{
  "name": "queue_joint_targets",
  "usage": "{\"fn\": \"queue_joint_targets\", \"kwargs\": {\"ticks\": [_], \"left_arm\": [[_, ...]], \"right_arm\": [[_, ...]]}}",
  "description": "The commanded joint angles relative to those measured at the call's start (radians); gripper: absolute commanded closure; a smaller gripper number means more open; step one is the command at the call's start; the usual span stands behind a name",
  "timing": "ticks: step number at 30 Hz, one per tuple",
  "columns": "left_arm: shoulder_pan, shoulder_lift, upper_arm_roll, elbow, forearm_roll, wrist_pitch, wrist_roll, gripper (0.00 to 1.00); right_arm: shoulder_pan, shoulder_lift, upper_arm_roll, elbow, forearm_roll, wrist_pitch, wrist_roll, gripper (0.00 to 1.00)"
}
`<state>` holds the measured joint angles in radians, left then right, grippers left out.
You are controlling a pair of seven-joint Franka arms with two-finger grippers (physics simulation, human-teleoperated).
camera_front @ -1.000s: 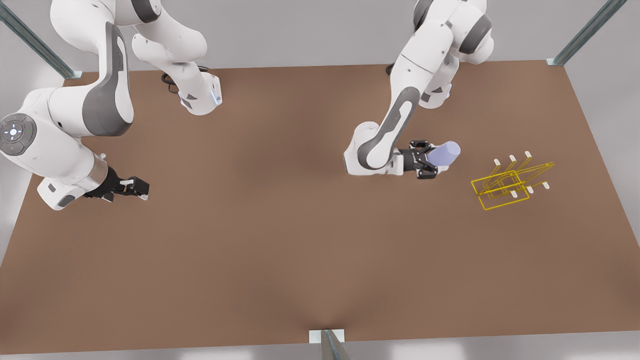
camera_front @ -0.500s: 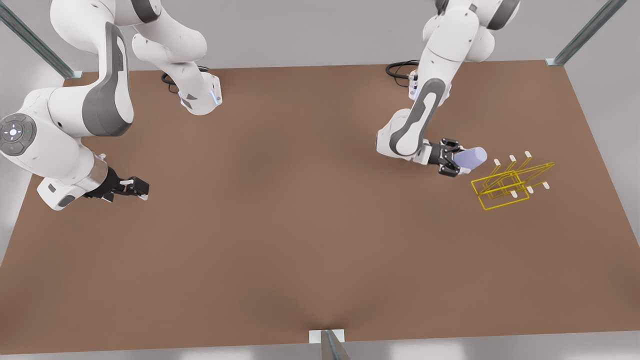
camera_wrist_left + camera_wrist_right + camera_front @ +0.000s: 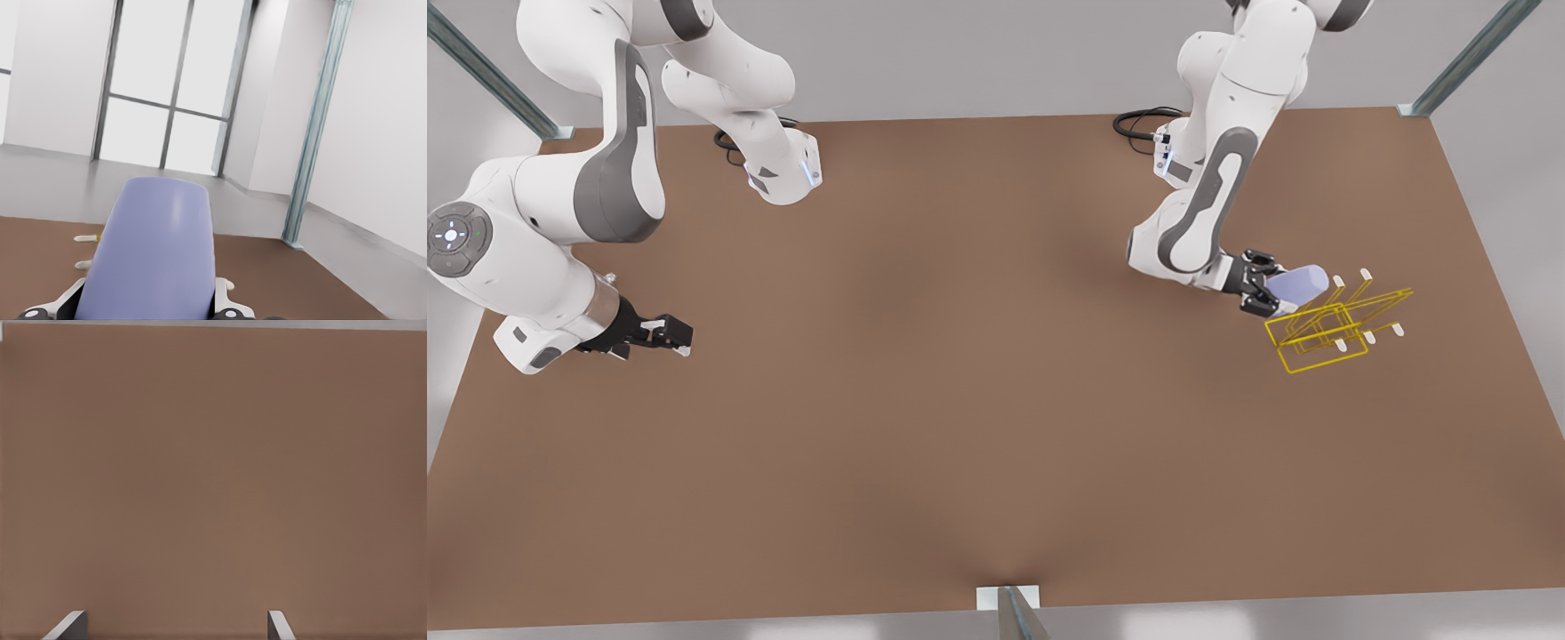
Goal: Place the cup on the cup holder
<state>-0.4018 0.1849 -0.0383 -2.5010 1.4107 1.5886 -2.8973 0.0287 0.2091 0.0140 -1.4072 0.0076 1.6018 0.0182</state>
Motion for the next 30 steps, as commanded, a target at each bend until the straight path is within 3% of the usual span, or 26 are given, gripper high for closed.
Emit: {"fn": "queue_joint_targets", "kwargs": {"ticks": [1,4,15,19,30], "left_arm": [[0.008,-0.022,0.015,-0.004,0.048,0.013,-0.077,0.21],[0.009,-0.033,0.115,-0.01,0.159,0.057,-0.072,0.21],[0.008,-0.085,0.117,-0.208,0.205,0.045,-0.154,0.21],[0.008,-0.074,0.183,-0.208,0.323,0.057,-0.163,0.21],[0.008,-0.008,0.183,-0.202,0.327,0.05,-0.217,0.21]], "right_arm": [[0.0,-0.001,0.0,0.001,0.002,0.0,0.0,0.0],[-0.001,-0.001,0.0,0.001,0.002,0.0,0.002,0.0],[-0.001,-0.001,0.0,0.001,0.0,0.0,-0.001,0.0],[-0.001,-0.001,0.0,0.001,0.0,0.0,0.0,0.0],[0.0,-0.002,0.001,0.001,-0.014,0.0,0.0,0.0]]}}
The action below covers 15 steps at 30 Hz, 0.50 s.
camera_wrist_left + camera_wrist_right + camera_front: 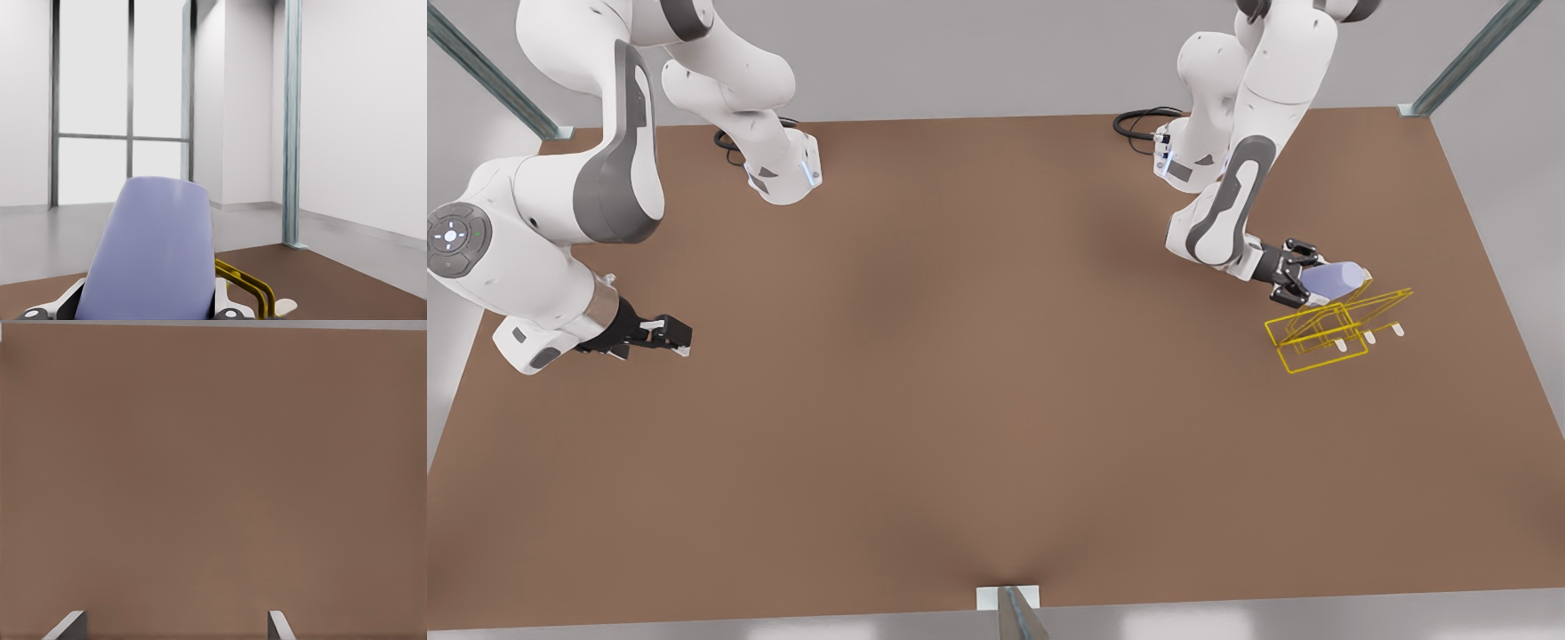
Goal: Place the cup on the cup holder
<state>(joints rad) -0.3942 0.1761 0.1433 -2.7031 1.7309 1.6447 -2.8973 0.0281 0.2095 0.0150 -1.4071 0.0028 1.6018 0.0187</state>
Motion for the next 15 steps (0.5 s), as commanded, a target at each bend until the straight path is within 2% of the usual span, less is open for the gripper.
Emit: {"fn": "queue_joint_targets", "kwargs": {"ticks": [1,2,3,12,14,15], "left_arm": [[0.0,0.0,0.001,0.0,0.007,-0.008,-0.217,0.21],[0.0,0.0,0.001,0.0,0.007,-0.008,-0.217,0.21],[0.0,0.017,0.001,-0.001,0.007,-0.011,-0.214,0.0],[0.0,0.026,-0.001,-0.001,0.006,-0.037,-0.203,0.0],[-0.015,0.026,-0.01,-0.007,-0.025,-0.063,-0.206,0.0],[-0.07,0.029,-0.021,-0.009,-0.106,-0.063,-0.206,0.0]], "right_arm": [[0.001,-0.001,0.002,0.0,-0.009,0.0,0.0,0.0],[0.001,-0.001,0.0,0.0,-0.009,0.0,-0.002,0.0],[0.001,-0.001,0.0,0.0,-0.009,0.0,-0.002,0.0],[0.001,-0.002,0.0,0.0,-0.009,0.0,0.001,0.0],[0.001,-0.001,0.0,0.0,-0.009,0.0,0.001,0.0],[-0.001,-0.001,0.0,0.0,-0.007,0.0,0.001,0.0]]}}
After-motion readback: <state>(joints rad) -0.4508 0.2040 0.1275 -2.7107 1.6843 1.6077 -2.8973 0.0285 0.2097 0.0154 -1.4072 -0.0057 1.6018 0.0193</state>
